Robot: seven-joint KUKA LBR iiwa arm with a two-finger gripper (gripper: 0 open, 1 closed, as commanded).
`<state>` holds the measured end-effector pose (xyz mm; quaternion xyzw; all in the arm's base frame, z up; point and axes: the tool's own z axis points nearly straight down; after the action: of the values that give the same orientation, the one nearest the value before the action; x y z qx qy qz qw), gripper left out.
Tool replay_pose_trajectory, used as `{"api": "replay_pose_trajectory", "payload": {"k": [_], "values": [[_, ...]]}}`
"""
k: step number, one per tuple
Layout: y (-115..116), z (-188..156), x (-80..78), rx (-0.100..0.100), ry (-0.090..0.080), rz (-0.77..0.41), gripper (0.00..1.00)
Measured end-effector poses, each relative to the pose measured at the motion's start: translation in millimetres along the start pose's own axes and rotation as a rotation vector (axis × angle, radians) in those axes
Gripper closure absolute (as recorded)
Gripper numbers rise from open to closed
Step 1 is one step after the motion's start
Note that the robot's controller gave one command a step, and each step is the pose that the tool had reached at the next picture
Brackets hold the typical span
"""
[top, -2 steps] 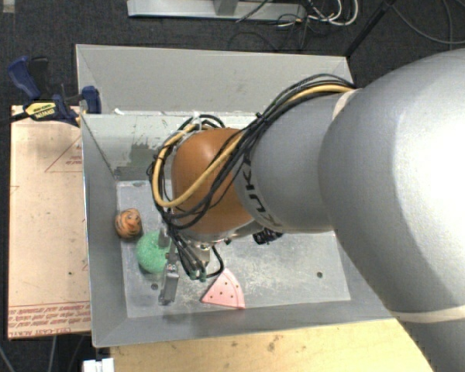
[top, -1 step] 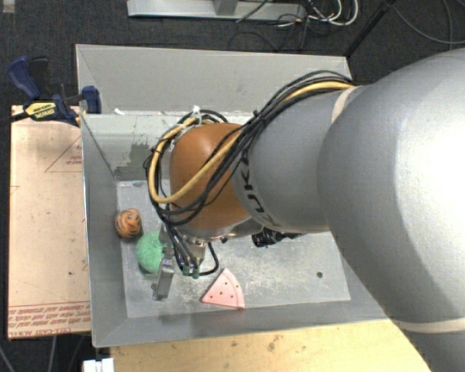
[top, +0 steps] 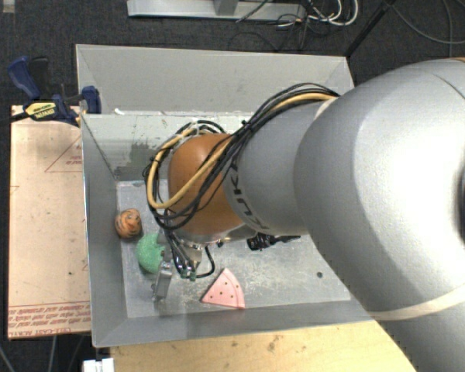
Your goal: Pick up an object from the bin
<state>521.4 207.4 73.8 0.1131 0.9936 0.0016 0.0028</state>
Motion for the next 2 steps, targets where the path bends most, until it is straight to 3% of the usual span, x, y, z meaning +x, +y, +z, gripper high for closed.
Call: {"api": "replay_pose_trajectory", "payload": {"k": [1,2], "values": [[5.0,-0.2,12.5,-0.005,-0.006,0.145,1.00],[5.0,-0.2,12.4,-0.005,-0.006,0.145,1.00]]}}
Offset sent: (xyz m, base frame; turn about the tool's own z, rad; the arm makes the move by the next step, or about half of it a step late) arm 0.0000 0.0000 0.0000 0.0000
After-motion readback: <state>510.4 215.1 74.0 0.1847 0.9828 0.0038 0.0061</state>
